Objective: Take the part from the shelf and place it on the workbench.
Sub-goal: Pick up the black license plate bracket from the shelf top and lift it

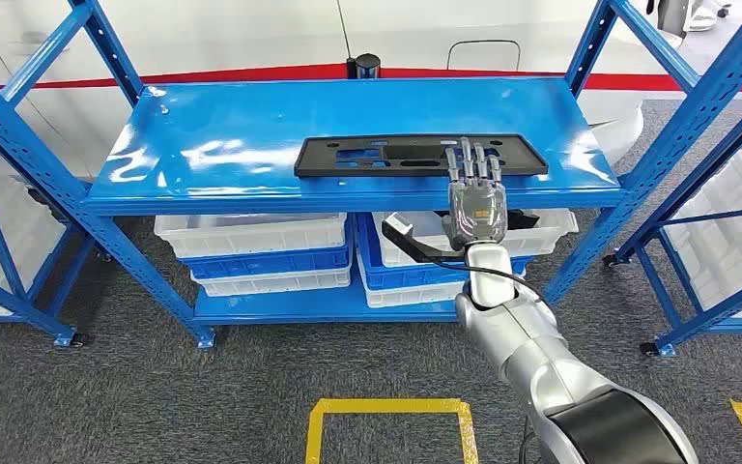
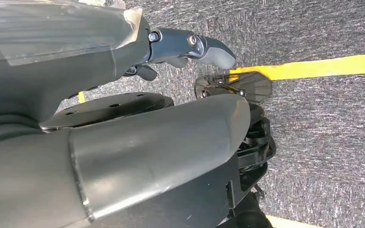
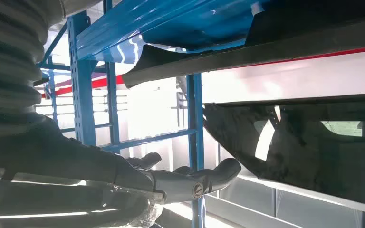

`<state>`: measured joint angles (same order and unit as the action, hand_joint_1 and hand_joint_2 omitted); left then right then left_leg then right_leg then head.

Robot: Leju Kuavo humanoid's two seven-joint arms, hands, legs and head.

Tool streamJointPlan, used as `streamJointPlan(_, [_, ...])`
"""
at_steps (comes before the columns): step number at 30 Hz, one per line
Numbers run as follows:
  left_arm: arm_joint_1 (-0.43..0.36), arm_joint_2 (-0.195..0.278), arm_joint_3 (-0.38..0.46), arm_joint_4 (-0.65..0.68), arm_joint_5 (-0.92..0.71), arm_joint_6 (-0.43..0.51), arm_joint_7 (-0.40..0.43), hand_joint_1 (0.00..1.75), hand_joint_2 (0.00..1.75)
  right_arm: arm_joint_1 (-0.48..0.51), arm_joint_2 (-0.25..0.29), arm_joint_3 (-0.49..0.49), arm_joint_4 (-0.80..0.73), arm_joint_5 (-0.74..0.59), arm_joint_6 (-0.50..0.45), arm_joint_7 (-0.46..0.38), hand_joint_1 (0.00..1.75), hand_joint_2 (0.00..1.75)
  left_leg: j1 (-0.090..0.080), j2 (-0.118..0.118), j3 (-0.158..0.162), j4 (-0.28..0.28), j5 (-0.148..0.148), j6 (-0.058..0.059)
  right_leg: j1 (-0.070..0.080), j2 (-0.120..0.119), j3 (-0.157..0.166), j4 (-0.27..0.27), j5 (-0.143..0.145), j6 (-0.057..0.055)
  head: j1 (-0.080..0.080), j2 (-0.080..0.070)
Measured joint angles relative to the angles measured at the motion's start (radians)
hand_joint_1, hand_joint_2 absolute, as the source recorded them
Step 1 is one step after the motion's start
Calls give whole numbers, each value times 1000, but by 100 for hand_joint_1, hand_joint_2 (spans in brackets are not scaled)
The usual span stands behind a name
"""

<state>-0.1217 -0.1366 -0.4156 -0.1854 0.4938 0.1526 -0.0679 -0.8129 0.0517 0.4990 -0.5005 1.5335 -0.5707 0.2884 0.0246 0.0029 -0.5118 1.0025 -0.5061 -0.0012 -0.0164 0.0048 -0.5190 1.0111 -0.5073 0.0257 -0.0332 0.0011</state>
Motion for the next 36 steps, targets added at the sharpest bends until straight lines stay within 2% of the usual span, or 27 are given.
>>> streamJointPlan(22, [-1,0,-3,0,10,5,-16,0,0,1,-16,-33,22,0,14,0,0,175,-2,-1,-1,3,-1,1,-4,0,0,0,0,1,0,0])
streamJointPlan(28, [-1,1,-3,0,10,-2,-20,0,0,3,-15,-38,22,0,14,4,0,175,-5,-1,-9,12,-3,7,-7,0,-3,-2,4,6,0,0])
streamJointPlan(30, [-1,0,-3,0,10,-2,-20,0,0,3,-15,-39,23,0,14,4,0,175,-5,0,-12,9,1,10,-4,0,-4,-1,5,9,1,0])
streamJointPlan(36, [-2,-2,-3,1,9,-3,-21,0,0,8,-15,-46,23,0,14,5,0,175,-11,0,-15,7,5,10,-5,-1,-5,-2,8,11,3,0])
